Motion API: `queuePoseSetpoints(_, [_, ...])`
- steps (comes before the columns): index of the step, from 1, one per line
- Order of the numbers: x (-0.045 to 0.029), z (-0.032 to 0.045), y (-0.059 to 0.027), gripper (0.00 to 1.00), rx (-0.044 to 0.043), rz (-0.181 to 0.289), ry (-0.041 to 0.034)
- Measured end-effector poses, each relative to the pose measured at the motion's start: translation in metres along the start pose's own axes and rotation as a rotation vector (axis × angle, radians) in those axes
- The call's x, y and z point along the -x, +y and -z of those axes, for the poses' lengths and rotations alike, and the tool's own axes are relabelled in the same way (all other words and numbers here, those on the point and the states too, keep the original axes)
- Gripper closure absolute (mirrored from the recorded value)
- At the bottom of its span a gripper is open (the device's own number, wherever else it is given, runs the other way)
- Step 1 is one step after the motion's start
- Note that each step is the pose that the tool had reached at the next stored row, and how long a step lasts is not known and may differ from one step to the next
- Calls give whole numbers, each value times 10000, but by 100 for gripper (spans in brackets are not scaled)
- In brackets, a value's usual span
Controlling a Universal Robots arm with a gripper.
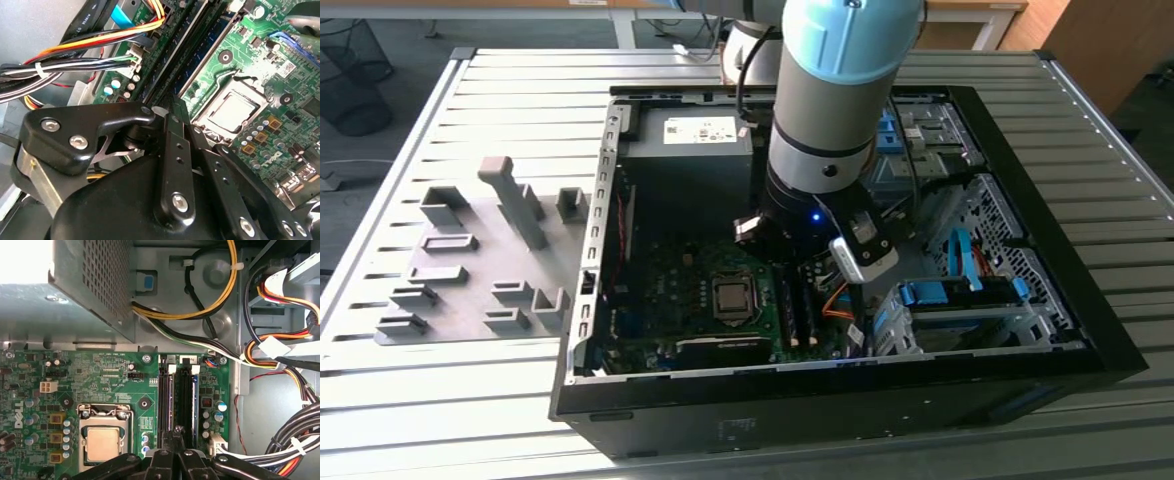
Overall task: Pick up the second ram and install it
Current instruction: 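Press down the second ram until it locks into place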
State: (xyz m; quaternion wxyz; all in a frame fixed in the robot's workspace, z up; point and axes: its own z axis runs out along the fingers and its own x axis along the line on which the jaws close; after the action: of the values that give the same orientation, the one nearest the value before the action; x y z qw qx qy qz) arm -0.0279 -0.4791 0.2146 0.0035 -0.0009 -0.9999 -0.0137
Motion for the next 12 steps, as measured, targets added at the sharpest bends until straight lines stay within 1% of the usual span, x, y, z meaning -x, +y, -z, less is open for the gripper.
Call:
queuePoseSetpoints(2, [1, 31, 4, 89, 41, 0, -14])
queuePoseSetpoints(3, [1, 66, 6, 89, 49, 1, -15])
queuePoseSetpoints(5, [-1, 160, 5, 89, 22, 0, -6])
queuePoseSetpoints(7, [-1, 212, 6, 89, 24, 1, -7])
queuePoseSetpoints(12, [-2, 214, 6, 89, 21, 1, -5])
